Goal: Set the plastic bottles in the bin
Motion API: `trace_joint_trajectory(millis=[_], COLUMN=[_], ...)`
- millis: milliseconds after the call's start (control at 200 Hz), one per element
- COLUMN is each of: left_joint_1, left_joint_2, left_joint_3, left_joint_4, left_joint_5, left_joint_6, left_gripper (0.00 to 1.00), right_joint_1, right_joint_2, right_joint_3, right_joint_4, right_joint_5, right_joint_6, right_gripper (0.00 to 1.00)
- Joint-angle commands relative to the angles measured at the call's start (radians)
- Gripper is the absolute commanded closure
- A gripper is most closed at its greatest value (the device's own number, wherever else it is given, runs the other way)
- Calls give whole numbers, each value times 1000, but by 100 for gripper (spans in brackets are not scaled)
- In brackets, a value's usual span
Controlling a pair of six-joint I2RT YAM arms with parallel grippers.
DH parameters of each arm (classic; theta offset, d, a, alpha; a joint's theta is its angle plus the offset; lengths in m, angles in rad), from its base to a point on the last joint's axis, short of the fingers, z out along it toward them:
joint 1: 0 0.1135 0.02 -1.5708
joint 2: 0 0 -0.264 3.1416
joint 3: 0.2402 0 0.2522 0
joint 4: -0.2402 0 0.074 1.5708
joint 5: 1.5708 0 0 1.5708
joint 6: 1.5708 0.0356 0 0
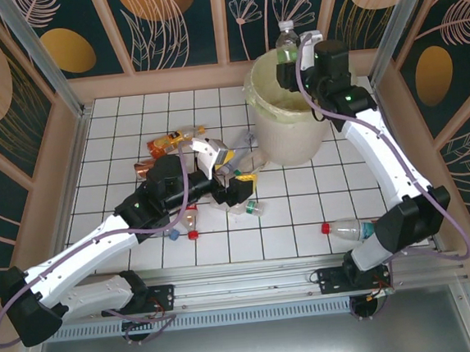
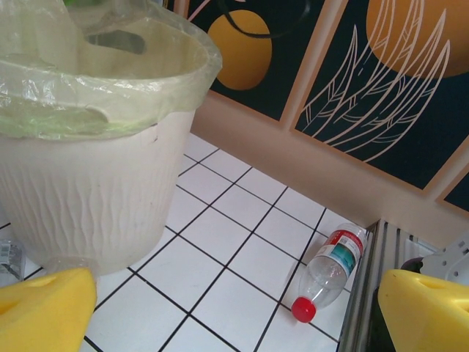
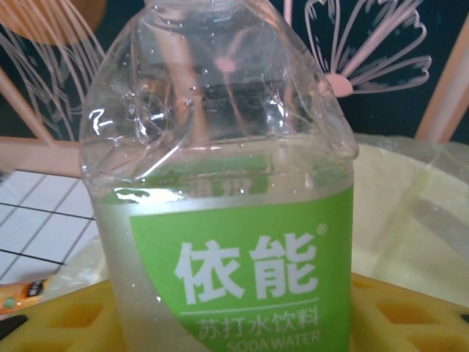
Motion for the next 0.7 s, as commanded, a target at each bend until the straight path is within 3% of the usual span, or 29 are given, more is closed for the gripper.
trace_joint_trajectory(millis=[0, 425, 696], left_joint_1=[-4, -4, -4], left_joint_2=[-12, 45, 62], left_joint_3=[-7, 7, 3], left_joint_4=[28, 20, -6], left_joint_5=[10, 9, 3], left_joint_6=[13, 2, -1], left_gripper=[1, 1, 1], right_joint_1=[-38, -84, -95], right_joint_2=[47, 142, 157], right_joint_3=[58, 55, 60], right_joint_4=[-62, -137, -155], right_joint_5=[15, -26, -65], right_joint_6=[20, 31, 38], right_gripper=[41, 38, 31])
